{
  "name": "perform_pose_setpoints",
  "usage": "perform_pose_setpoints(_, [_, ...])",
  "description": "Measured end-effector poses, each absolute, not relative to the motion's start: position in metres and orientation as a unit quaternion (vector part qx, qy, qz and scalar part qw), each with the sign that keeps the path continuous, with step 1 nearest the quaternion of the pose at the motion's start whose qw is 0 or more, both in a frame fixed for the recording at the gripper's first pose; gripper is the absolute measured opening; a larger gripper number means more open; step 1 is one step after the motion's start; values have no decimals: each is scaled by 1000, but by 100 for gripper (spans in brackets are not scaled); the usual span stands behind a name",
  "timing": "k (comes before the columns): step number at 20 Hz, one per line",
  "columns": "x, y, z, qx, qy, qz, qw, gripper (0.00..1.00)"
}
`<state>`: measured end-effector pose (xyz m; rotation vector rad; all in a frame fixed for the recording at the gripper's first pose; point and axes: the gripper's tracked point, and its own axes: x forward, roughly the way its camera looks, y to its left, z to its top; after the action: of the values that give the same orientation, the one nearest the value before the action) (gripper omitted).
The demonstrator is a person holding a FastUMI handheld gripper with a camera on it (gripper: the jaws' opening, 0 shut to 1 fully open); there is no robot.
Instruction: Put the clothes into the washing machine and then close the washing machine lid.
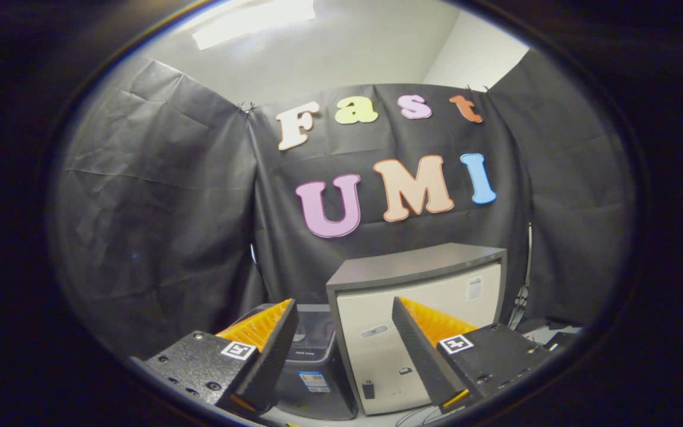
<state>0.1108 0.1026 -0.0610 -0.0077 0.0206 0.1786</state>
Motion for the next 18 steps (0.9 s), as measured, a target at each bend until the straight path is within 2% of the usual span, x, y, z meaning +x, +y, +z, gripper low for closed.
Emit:
perform_pose_setpoints(13, [109, 95, -47, 5, -19, 87, 996, 96])
perform_pose_setpoints(18, [109, 95, -46, -34, -41, 64, 997, 96])
